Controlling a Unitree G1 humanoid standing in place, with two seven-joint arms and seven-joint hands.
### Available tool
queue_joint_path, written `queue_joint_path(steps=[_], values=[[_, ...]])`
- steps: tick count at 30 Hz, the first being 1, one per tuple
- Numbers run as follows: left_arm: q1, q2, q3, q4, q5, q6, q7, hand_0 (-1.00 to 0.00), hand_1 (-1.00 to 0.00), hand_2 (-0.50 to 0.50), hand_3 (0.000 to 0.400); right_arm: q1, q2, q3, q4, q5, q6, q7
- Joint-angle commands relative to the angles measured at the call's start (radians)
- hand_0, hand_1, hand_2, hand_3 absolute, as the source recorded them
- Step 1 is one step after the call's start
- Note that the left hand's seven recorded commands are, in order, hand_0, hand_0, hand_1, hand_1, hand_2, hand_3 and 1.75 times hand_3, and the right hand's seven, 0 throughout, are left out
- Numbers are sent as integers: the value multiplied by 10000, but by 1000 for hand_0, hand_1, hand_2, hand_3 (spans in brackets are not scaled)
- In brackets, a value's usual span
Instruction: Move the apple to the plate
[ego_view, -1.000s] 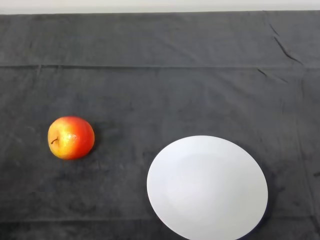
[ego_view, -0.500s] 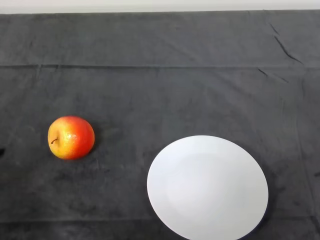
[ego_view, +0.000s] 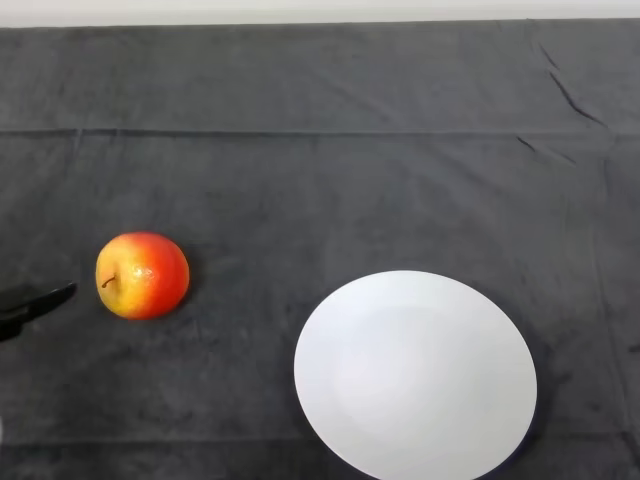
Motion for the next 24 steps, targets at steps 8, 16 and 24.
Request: queue_joint_path(steps=[8,16,24], values=[[-926,179,-848,818,402,587,-520,0,0,0,0,276,-61,-99,-260,289,14,-40],[-1386,41,-1398,1431,407,845,-948,0,0,0,0,279,-58,-97,-268,290,13,-43],[-1684,-112,-1821,2091,374,939,-1287,0,0,0,0,283,-54,-95,-277,290,13,-46]])
